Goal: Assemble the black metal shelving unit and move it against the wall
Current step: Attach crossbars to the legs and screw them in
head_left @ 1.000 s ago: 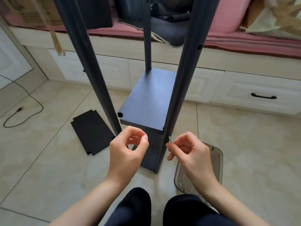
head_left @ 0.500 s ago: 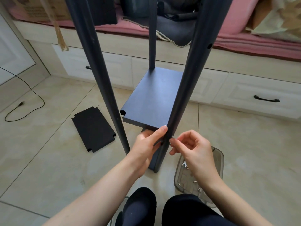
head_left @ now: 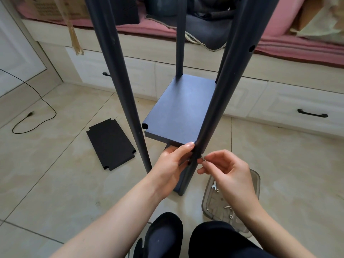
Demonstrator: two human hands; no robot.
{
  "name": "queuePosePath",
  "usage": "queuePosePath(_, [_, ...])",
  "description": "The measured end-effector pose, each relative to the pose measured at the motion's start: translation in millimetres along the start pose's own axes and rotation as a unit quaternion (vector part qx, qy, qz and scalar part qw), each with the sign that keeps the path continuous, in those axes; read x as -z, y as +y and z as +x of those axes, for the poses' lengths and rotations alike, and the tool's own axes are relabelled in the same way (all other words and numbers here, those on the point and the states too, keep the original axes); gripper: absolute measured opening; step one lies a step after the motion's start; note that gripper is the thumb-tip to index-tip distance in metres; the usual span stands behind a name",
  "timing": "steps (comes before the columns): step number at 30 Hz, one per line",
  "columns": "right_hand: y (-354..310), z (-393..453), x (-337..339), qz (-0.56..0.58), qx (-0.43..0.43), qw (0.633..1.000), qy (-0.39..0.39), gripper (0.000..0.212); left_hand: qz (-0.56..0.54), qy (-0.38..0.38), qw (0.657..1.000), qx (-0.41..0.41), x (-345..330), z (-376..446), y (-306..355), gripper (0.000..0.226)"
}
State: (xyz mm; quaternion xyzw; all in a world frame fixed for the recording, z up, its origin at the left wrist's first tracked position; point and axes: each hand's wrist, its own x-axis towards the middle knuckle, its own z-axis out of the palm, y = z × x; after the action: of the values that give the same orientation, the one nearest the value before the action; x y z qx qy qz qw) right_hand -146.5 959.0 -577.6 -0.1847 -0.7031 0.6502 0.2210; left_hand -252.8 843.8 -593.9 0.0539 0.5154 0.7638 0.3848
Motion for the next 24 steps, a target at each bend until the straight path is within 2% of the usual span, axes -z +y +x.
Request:
queuePosePath(5, [1.9, 0.9, -0.1, 0.013, -0.014, 1.0, -0.007, 0.009, 0.01, 0.011, 1.0, 0.001, -4.7, -0.1, 1.3, 0.022])
queuePosePath(8, [2.8, 3.2, 1.0, 0.072, -0.064, 0.995, -0.02, 0.006, 0.027, 0.011, 1.0, 0.0, -5.4, -0.7, 2.3, 0.022])
queuePosePath(10, [3.3, 3.6, 2.3, 0.07, -0.069, 0.995, -0.031, 0.005, 0.038, 0.017, 0.999, -0.002, -5.2, -0.9, 1.8, 0.023])
queuePosePath(20, [2.2, 5.8, -2.7, 0.017, -0.011, 1.0, -0.004, 0.01, 0.029, -0.001, 1.0, -0.01, -2.7, -1.9, -0.8, 0.028])
queuePosePath(24, [1.6, 5.7, 0.5, -0.088, 0.042, 0.995, -0.007, 0.019, 0.038, -0.006, 0.999, -0.01, -1.7, -2.1, -0.2, 0.029])
